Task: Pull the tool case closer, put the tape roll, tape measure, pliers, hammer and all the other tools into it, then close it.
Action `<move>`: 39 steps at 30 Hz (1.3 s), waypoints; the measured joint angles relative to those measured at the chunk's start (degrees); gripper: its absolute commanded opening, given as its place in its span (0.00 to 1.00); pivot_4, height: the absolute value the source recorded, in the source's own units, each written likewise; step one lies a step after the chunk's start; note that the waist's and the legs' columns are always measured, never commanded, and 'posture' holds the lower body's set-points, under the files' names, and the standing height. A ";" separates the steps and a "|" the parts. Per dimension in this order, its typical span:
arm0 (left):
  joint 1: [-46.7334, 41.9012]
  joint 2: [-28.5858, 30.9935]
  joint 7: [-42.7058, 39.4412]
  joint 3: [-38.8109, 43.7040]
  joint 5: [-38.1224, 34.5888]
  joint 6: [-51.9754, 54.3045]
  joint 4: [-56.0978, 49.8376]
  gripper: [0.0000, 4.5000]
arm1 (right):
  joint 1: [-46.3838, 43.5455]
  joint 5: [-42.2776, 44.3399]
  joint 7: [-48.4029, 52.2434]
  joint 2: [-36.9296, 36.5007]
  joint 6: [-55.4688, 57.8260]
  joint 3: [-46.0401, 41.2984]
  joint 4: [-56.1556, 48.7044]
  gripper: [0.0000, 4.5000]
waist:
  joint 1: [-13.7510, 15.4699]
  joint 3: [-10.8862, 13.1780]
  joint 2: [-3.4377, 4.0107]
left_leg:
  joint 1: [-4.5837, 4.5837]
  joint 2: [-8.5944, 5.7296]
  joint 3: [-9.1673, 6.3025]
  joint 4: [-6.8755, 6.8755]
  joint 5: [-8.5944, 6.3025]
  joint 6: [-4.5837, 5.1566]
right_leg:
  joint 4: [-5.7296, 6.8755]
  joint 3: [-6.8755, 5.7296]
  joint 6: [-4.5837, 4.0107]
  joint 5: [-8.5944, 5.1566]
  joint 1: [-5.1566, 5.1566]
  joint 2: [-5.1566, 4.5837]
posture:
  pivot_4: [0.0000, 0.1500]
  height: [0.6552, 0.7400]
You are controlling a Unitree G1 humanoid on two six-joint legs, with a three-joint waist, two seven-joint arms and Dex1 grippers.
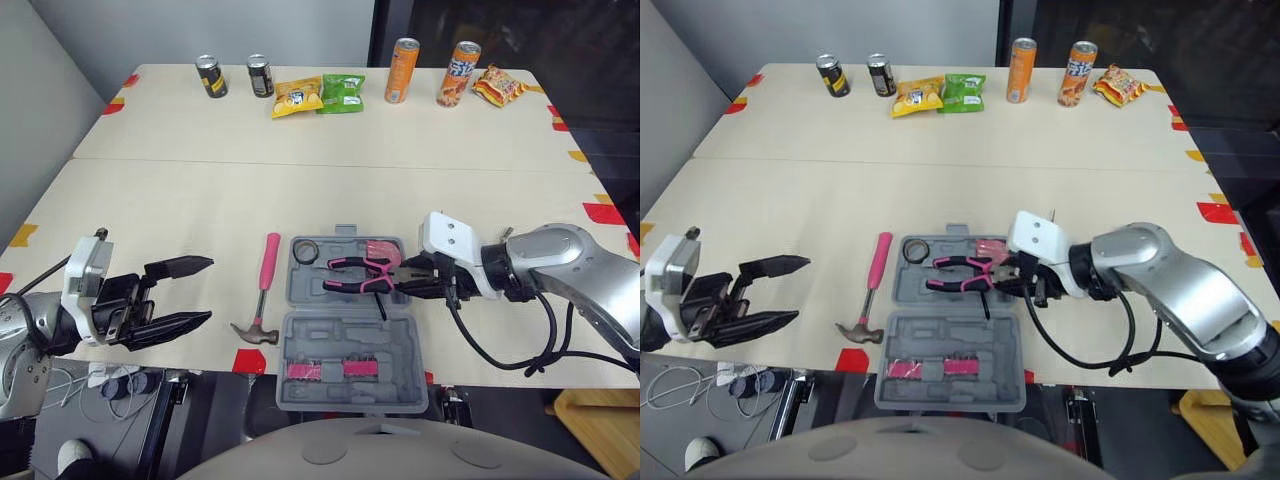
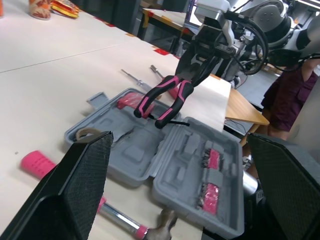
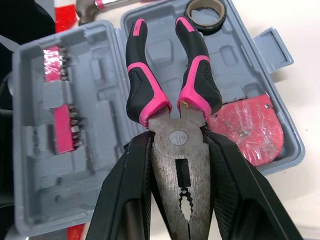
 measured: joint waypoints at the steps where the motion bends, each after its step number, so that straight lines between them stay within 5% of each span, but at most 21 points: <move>1: 0.21 0.27 -0.05 -0.05 0.21 -0.95 0.59 1.00 | -0.03 -0.76 -0.26 0.23 -0.63 1.19 0.16 0.23 | 0.00 0.00 0.00 | -0.01 0.02 0.00 0.00 0.00 0.00 | -0.01 0.00 -0.01 0.00 0.00 0.02 | 1.00 1.00; 22: 1.96 2.28 -0.29 -0.83 -0.06 -6.24 2.64 1.00 | -13.66 -14.76 -1.96 11.63 -1.92 21.08 10.10 0.23 | -0.52 0.00 0.00 | -0.01 0.04 0.03 0.04 0.01 -0.01 | 0.09 0.01 -0.02 0.01 -0.03 0.04 | 1.00 1.00; 39: 2.72 1.88 -0.21 -1.92 -0.04 -6.46 2.36 1.00 | -14.52 -17.37 -1.85 15.67 0.43 24.03 12.47 0.23 | -0.66 -0.03 0.00 | 0.03 0.06 0.03 0.07 0.00 -0.02 | 0.17 0.01 -0.04 0.03 -0.02 0.05 | 1.00 1.00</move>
